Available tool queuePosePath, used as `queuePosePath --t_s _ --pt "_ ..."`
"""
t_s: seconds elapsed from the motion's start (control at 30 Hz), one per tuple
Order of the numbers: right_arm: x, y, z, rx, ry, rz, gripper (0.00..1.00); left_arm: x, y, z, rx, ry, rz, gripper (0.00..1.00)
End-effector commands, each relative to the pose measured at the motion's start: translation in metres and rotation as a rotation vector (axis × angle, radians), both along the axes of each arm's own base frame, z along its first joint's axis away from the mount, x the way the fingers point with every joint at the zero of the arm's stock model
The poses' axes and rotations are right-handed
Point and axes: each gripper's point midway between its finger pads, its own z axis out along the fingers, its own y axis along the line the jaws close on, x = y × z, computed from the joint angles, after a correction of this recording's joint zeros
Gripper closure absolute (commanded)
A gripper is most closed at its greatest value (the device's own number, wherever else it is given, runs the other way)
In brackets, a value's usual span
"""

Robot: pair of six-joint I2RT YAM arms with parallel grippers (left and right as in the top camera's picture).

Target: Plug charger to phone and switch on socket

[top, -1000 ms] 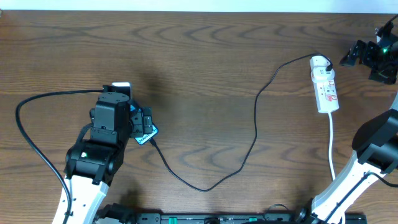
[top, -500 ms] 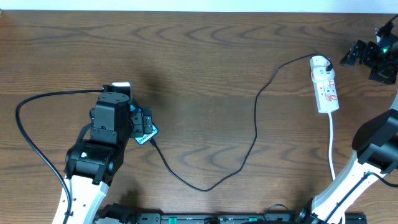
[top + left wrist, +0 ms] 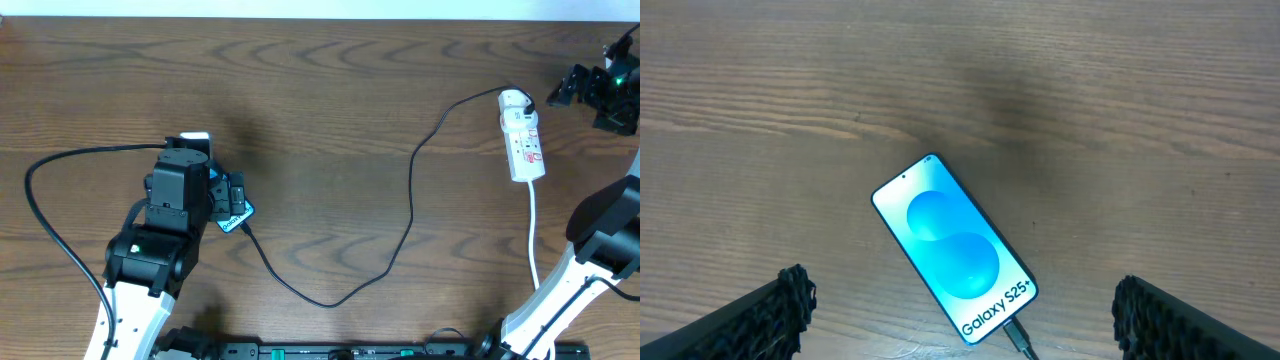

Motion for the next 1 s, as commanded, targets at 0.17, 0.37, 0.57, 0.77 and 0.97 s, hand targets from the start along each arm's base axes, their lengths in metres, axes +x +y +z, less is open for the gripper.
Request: queuePosePath --t_s 0.17,0.37,0.57,0.77,0.97 --pt "0.003 -0.003 0.006 -0.008 -0.017 -0.012 0.01 -0.008 0.005 0.012 0.012 -0.038 0.006 0.03" --pt "0.003 -0.003 0.006 -0.008 -0.017 -0.012 0.01 -0.018 0.007 0.015 0.003 -0.079 0.007 0.03" --pt "0.003 -0.003 0.006 -0.008 -0.017 -0.012 0.01 -0.014 0.006 0.011 -0.023 -0.191 0.008 0.03" --pt "0.003 -0.003 0.006 -0.008 -0.017 -0.012 0.01 -0.007 0.004 0.015 -0.057 -0.340 0.009 0.03" --pt "0.003 -0.003 0.006 -0.008 -0.017 -0.012 0.01 -0.013 0.006 0.016 -0.068 -0.390 0.010 0.03"
